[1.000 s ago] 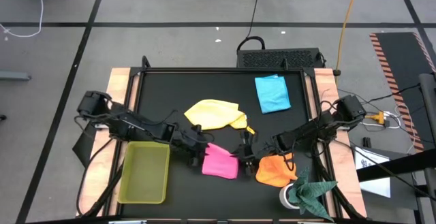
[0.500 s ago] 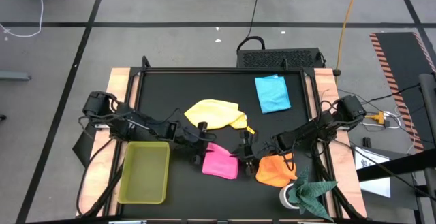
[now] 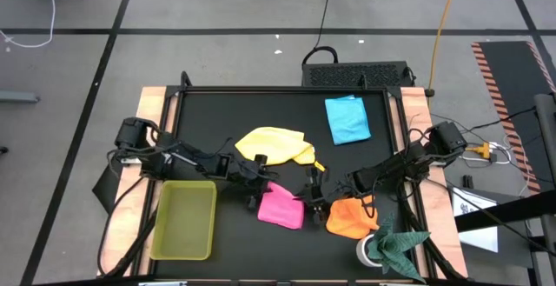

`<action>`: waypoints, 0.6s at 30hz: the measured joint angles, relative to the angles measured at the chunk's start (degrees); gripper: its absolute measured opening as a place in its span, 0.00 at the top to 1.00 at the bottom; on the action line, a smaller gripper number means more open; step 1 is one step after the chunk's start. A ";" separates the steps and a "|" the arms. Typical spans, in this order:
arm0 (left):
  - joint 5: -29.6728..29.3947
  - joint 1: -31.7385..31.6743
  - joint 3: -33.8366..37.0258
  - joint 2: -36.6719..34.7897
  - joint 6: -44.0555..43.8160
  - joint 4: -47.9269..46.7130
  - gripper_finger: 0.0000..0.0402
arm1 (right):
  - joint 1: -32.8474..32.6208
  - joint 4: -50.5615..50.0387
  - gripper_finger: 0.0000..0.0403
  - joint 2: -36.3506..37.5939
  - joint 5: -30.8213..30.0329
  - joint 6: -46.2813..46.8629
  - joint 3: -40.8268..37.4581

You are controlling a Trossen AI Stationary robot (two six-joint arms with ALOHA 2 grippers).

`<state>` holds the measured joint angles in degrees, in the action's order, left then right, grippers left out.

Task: Fold microfiber towels
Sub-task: Fold the pink microfiber towel

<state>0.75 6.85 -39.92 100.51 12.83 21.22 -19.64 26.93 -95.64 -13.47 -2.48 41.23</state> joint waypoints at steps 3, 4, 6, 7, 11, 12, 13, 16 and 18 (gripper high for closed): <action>2.99 -0.63 -0.02 0.32 0.33 -1.17 0.57 | 0.00 -0.42 1.00 0.00 0.00 0.05 0.00; 4.29 -0.69 -0.02 0.32 0.79 -1.57 0.57 | 0.00 -0.43 1.00 0.00 0.01 0.15 0.00; 6.33 -0.81 -0.02 0.30 1.47 -2.47 0.57 | 0.00 -0.63 1.00 0.00 0.02 0.24 0.00; 7.01 -0.78 -0.02 0.30 1.47 -2.87 0.57 | 0.00 -0.67 1.00 0.00 0.00 0.24 0.00; 7.06 -0.74 -0.02 0.30 0.97 -3.74 0.58 | 0.00 -0.79 1.00 0.00 0.00 0.25 0.00; 6.93 -0.74 -0.02 0.30 0.64 -4.10 0.59 | 0.00 -1.05 1.00 0.00 -0.07 0.26 0.00; 6.86 -0.73 -0.02 0.02 0.55 -4.68 0.62 | 0.00 -1.41 1.00 0.00 -0.41 0.26 0.00; 6.19 -0.72 -0.02 -2.14 0.56 -7.44 0.72 | -0.34 -2.69 1.00 -0.02 -4.18 0.55 0.00; 4.95 -0.72 -0.01 -3.98 0.54 -10.00 0.82 | -0.69 -3.49 1.00 0.00 -6.43 0.75 0.00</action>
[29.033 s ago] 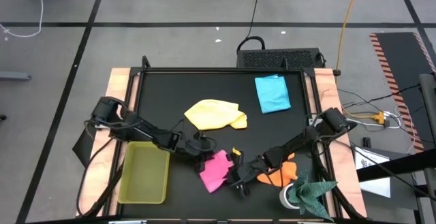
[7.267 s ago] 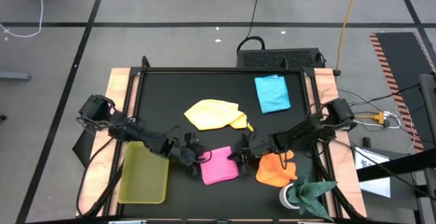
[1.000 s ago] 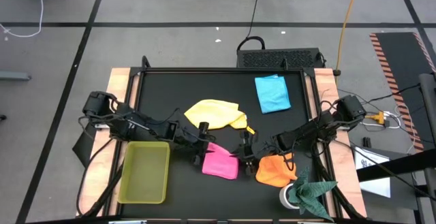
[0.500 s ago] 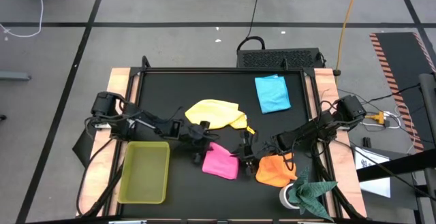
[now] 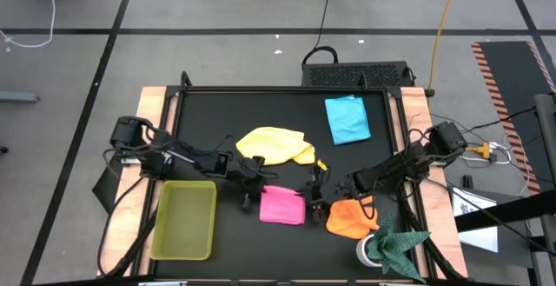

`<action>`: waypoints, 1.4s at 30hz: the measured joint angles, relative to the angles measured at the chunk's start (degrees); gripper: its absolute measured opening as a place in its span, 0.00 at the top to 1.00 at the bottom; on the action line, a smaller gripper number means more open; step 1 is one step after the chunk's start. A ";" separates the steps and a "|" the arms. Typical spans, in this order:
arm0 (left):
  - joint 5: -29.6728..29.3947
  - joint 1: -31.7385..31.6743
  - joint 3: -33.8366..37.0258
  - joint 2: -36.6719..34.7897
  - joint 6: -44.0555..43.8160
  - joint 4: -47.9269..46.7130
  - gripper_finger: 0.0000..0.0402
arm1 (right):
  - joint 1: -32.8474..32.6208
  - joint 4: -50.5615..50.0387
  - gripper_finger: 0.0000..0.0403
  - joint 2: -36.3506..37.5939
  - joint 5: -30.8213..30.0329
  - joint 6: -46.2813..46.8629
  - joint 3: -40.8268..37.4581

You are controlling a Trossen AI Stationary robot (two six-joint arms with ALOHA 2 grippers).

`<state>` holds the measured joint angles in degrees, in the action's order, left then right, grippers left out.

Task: Fold microfiber towels
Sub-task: Fold the pink microfiber towel

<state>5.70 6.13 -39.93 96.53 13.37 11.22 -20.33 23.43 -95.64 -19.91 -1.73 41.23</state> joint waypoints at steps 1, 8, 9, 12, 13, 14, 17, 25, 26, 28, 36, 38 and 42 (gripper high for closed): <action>-0.56 0.00 0.07 -1.33 0.03 -1.04 0.87 | -0.05 -0.17 1.00 -0.02 -0.64 -0.01 0.00; -4.14 1.25 -0.04 -5.98 -1.36 -1.57 0.95 | -0.23 -0.91 1.00 0.21 -4.78 -0.03 0.00; -5.64 1.89 -0.02 -6.38 -1.50 -2.13 0.95 | -0.38 -1.96 1.00 0.54 -6.05 -0.01 0.00; -10.48 4.26 -0.02 -6.47 -1.54 -2.13 0.98 | -0.66 -5.69 0.99 2.39 -8.66 1.57 0.02; -12.28 5.20 -0.02 -6.47 -1.87 -2.14 0.98 | -0.72 -6.47 0.99 3.03 -8.63 2.60 0.02; -13.93 6.06 -0.02 -6.47 -2.17 -2.00 0.98 | -0.77 -7.43 0.98 3.70 -8.61 3.51 0.08; -18.10 8.41 -0.04 -6.47 -3.72 -1.68 0.96 | -0.79 -8.74 0.95 4.79 -8.53 4.54 0.09; -21.83 11.46 -0.02 -6.45 -4.51 -1.16 0.98 | -0.24 -9.99 0.71 8.16 -7.67 8.37 0.00; -21.91 11.41 -0.02 -6.45 -4.51 -0.94 0.98 | -0.07 -8.89 0.67 8.41 -6.19 8.64 0.00; -22.39 11.41 -0.02 -6.45 -4.22 -0.39 0.96 | 0.48 -5.38 0.58 8.26 -1.77 8.24 0.00; -22.57 11.43 -0.02 -6.45 -3.21 1.03 0.98 | 7.20 4.69 0.39 2.11 5.24 6.30 0.65; -22.57 11.31 -0.02 -6.45 -3.13 1.25 0.98 | 8.95 5.95 0.39 -0.26 10.92 6.48 1.31; -22.59 10.79 -0.02 -6.45 -3.16 1.23 0.93 | 10.31 6.85 0.45 -4.07 15.52 6.62 3.55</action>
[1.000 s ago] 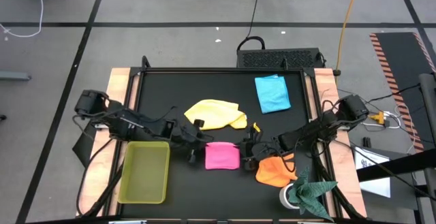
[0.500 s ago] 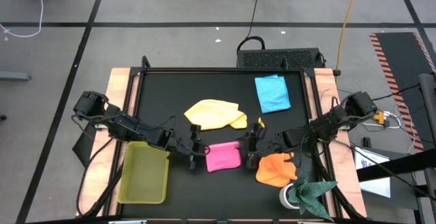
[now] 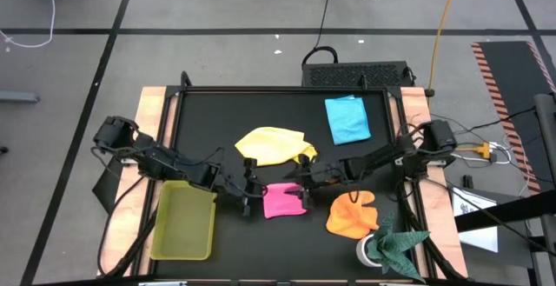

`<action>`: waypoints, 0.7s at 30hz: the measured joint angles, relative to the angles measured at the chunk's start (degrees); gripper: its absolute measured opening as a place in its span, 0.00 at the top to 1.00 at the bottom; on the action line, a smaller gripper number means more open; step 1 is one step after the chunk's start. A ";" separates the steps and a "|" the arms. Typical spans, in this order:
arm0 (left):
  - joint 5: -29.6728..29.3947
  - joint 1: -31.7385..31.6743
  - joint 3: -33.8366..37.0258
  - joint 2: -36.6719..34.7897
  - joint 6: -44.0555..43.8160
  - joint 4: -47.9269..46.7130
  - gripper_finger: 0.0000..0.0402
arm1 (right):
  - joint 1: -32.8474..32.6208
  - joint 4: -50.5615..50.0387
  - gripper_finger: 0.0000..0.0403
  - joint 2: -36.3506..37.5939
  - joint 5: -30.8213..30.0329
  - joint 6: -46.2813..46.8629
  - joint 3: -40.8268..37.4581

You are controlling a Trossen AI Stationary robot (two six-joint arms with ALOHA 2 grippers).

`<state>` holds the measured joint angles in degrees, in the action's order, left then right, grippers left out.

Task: Fold microfiber towels
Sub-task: Fold the pink microfiber towel

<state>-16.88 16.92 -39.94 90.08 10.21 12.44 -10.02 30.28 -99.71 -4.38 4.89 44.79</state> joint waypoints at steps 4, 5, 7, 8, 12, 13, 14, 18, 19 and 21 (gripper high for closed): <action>-0.12 -0.58 0.00 0.00 -0.48 -0.24 0.94 | -0.20 1.33 0.60 -1.54 0.02 0.05 0.58; -0.17 -0.72 0.00 0.00 -0.89 -0.22 0.95 | -0.34 1.81 0.66 -1.54 0.02 0.29 0.60; -0.16 -0.95 0.00 0.00 -1.90 -0.38 0.97 | -0.55 1.83 0.77 -1.38 -0.04 0.40 0.60; -0.15 -1.08 0.00 0.00 -2.02 -0.59 0.97 | -0.60 1.68 0.83 -1.31 -0.17 0.28 0.60; -1.39 -1.14 -0.01 0.00 -2.88 -3.48 0.93 | -0.59 1.75 0.98 -1.26 -0.62 -0.46 0.60; -2.28 -1.12 -0.02 -0.02 -3.07 -4.85 0.89 | -0.55 1.69 0.97 -1.26 -1.17 -0.48 0.60; -3.24 -1.15 -0.02 -0.27 -3.58 -6.97 0.85 | -0.55 1.30 0.97 -1.26 -2.13 -0.50 0.60; -4.50 -1.24 -0.49 -2.52 -9.62 -15.32 0.65 | -0.61 -0.32 0.98 -1.26 -4.58 -1.68 0.58; -4.18 -1.15 -0.52 -3.68 -11.50 -17.56 0.61 | -0.59 -0.39 0.99 -1.26 -4.64 -2.27 0.58; -2.00 -0.62 -0.56 -5.22 -15.63 -19.14 0.54 | -0.58 -0.56 0.99 -1.24 -4.78 -3.02 0.58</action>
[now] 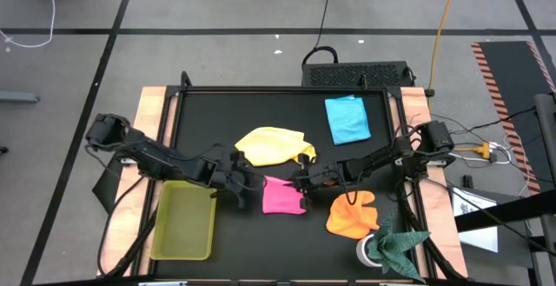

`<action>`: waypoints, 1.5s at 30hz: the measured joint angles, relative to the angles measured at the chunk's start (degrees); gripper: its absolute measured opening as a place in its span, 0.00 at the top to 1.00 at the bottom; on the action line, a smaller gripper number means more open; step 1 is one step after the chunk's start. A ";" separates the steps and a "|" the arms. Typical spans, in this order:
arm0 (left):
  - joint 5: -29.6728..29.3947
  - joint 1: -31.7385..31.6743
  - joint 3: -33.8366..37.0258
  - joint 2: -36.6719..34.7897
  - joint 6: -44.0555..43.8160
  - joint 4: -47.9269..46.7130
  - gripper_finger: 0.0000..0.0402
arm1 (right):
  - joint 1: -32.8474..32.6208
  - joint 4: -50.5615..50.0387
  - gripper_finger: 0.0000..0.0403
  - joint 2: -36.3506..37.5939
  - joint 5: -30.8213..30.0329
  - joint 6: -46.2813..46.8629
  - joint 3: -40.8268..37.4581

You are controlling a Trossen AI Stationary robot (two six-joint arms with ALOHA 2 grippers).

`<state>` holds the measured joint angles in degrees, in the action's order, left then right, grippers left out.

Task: Fold microfiber towels
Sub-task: Fold the pink microfiber towel

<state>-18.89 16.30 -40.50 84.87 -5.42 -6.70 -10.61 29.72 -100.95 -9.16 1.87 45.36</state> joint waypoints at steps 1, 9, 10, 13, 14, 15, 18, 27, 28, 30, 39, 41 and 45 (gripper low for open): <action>1.52 0.52 -0.01 -0.35 -1.22 0.31 0.51 | 0.02 -0.07 0.99 -0.02 -0.01 -0.37 0.00; 9.77 5.33 3.31 4.96 5.45 25.39 0.60 | -0.01 0.09 0.99 0.00 -0.01 -1.48 0.00; 9.36 5.03 3.36 6.26 5.44 28.49 0.63 | -0.01 0.12 0.99 0.00 -0.01 -1.48 0.00; 8.36 3.48 3.35 10.38 3.99 33.94 0.72 | -0.01 0.15 0.99 0.00 -0.03 -1.48 0.00; 8.36 2.81 3.40 12.08 3.05 35.18 0.75 | 0.00 0.13 0.99 0.00 -0.03 -1.48 0.00; 8.36 2.20 3.44 13.57 2.11 36.44 0.78 | -0.01 0.13 0.99 0.00 -0.03 -1.48 0.00; 8.32 0.71 3.44 16.84 -0.90 38.49 0.87 | -0.01 0.06 0.99 0.00 -0.24 -1.59 0.00; 8.19 -0.89 3.42 20.84 -7.71 38.53 0.96 | -1.65 0.45 0.99 0.00 -6.01 -5.23 -0.02; 8.18 -0.90 3.42 20.84 -7.81 38.53 0.95 | -2.10 0.46 0.99 0.00 -6.04 -5.71 -0.02; 8.17 -0.90 3.42 20.84 -7.83 38.54 0.94 | -3.20 0.71 0.99 0.00 -6.05 -6.57 -0.02; 9.54 -0.36 3.42 20.25 -7.55 38.36 0.97 | -7.49 -0.03 0.99 0.00 -6.04 -7.10 -0.02; 12.51 -0.03 3.42 20.06 -5.50 38.47 0.98 | -7.59 -0.50 0.98 0.00 -6.02 -6.59 -0.02; 13.58 0.48 3.32 17.74 -4.37 36.89 0.95 | -7.52 -0.71 0.98 -0.47 -5.84 -5.62 -0.03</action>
<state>-5.31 16.78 -37.18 102.60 -9.79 30.20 -18.13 29.01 -101.42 -15.00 -3.75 45.33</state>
